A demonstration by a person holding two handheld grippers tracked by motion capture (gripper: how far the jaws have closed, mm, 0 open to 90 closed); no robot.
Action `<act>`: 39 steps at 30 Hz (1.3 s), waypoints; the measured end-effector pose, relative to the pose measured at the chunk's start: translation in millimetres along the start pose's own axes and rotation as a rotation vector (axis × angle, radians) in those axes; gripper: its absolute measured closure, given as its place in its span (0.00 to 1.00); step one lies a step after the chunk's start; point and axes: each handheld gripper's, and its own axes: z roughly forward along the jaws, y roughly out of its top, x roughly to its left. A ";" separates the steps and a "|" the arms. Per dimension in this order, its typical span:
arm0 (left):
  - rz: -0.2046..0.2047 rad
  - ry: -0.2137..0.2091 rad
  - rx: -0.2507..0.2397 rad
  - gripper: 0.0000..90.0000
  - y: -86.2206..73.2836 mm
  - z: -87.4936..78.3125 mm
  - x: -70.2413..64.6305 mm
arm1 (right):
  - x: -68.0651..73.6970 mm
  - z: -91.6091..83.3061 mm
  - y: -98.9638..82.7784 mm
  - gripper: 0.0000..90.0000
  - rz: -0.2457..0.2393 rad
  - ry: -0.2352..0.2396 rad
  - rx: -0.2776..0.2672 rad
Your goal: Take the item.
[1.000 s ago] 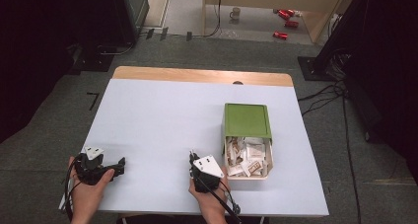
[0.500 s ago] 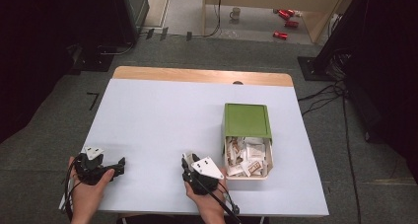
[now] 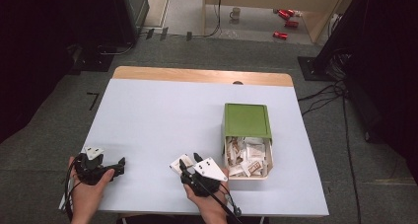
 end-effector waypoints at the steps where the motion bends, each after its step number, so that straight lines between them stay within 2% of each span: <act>1: 0.000 0.000 0.000 0.00 0.0 0.0 0.0 | -0.3 -1.3 1.4 0.55 0.002 -0.001 -0.004; 18: 0.000 0.000 0.000 0.00 0.0 0.0 0.0 | -6.7 -26.7 31.2 0.56 0.015 -0.008 -0.052; 39: 0.001 0.001 0.000 0.00 0.0 0.0 -0.1 | -47.3 -59.7 52.4 0.57 0.026 -0.083 -0.095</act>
